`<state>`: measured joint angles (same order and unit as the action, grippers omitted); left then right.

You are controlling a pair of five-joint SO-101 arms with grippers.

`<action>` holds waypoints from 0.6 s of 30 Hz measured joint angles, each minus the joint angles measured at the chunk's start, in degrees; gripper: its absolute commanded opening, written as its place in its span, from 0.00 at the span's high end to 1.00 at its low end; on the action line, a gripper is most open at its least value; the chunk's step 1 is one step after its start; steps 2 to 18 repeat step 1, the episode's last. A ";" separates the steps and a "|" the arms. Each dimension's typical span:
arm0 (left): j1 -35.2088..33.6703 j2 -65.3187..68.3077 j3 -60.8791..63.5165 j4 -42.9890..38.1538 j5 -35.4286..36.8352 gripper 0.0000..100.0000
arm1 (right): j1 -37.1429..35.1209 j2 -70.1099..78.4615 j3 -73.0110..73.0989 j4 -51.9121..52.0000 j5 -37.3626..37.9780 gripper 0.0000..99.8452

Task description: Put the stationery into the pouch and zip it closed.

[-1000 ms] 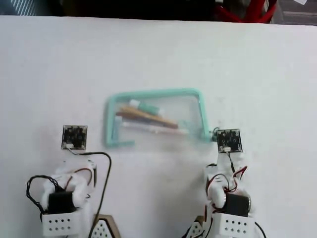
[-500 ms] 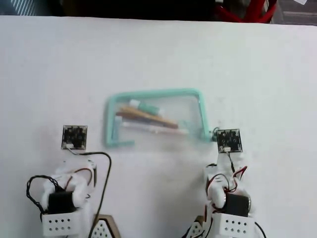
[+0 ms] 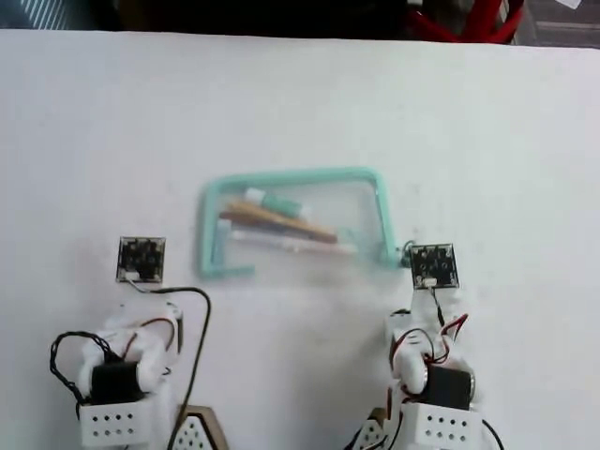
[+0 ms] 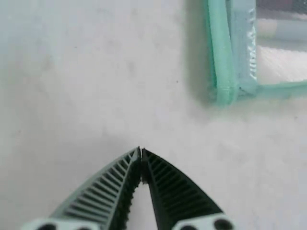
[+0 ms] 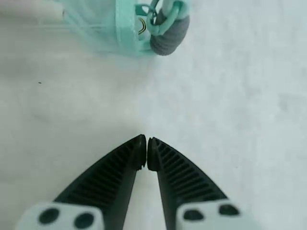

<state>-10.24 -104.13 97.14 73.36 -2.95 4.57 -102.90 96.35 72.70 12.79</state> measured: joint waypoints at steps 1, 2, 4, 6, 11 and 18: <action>0.00 0.00 0.00 0.00 0.00 0.97 | 0.00 0.00 0.00 0.00 0.00 0.98; 0.00 0.00 0.00 0.00 0.00 0.97 | 0.00 0.00 0.00 0.00 0.00 0.98; 0.00 0.00 0.00 0.00 0.00 0.97 | 0.00 0.00 0.00 0.00 0.00 0.98; 0.00 0.00 0.00 0.00 0.00 0.97 | 0.00 0.00 0.00 0.00 0.00 0.98; 0.00 0.00 0.00 0.00 0.00 0.97 | 0.00 0.00 0.00 0.00 0.00 0.98; 0.00 0.00 0.00 0.00 0.00 0.97 | 0.00 0.00 0.00 0.00 0.00 0.98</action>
